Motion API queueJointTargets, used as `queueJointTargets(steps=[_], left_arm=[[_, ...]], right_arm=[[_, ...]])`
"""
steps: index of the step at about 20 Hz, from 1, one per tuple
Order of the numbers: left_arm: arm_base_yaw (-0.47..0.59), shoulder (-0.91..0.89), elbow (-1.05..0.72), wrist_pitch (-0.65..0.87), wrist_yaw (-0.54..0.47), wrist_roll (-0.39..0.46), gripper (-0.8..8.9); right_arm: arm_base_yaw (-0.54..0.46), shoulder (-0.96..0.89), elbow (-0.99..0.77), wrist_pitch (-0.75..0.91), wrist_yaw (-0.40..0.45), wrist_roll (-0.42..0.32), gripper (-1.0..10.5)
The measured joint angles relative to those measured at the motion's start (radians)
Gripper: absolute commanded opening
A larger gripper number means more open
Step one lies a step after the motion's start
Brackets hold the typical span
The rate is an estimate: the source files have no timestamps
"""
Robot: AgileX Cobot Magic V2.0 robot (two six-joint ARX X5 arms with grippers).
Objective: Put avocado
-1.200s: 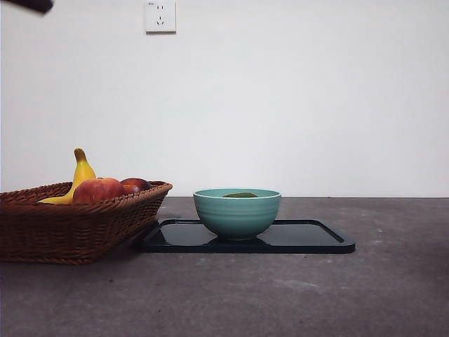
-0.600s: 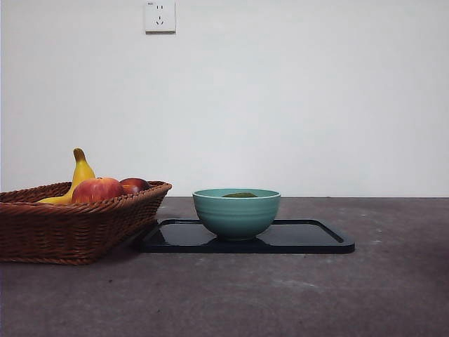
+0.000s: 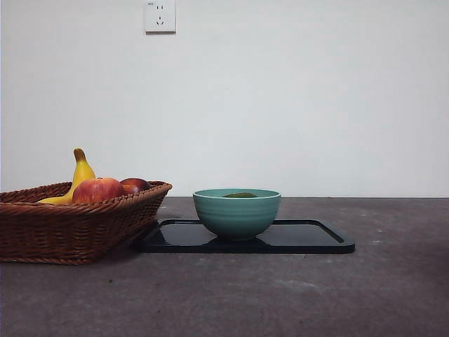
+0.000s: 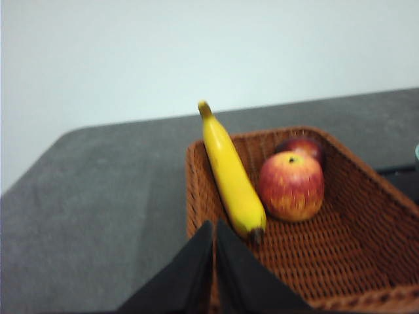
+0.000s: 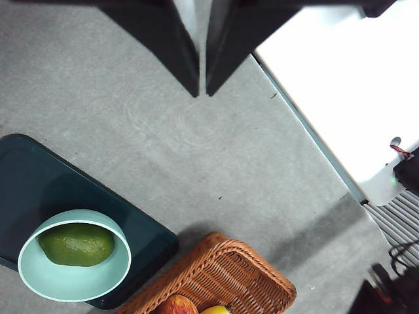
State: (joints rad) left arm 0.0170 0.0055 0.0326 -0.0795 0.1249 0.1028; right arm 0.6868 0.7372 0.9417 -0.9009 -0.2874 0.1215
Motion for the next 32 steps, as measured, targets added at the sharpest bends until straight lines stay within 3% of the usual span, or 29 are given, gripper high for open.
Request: queueJointTargets(steps=[6, 25, 28, 32], left_arm=[[0.0, 0.0, 0.0, -0.096, -0.005, -0.002, 0.07], [0.0, 0.0, 0.0, -0.096, -0.006, -0.016, 0.07], [0.0, 0.0, 0.0, -0.096, -0.006, -0.016, 0.07], [0.0, 0.0, 0.0, -0.096, -0.006, -0.016, 0.07]], right_arm=[[0.0, 0.0, 0.0, 0.0, 0.0, 0.0, 0.1], [-0.001, 0.0, 0.0, 0.015, 0.0, 0.0, 0.1], [-0.062, -0.034, 0.0, 0.031, 0.0, -0.048, 0.1], [-0.311, -0.165, -0.069, 0.245, 0.0, -0.102, 0.1]])
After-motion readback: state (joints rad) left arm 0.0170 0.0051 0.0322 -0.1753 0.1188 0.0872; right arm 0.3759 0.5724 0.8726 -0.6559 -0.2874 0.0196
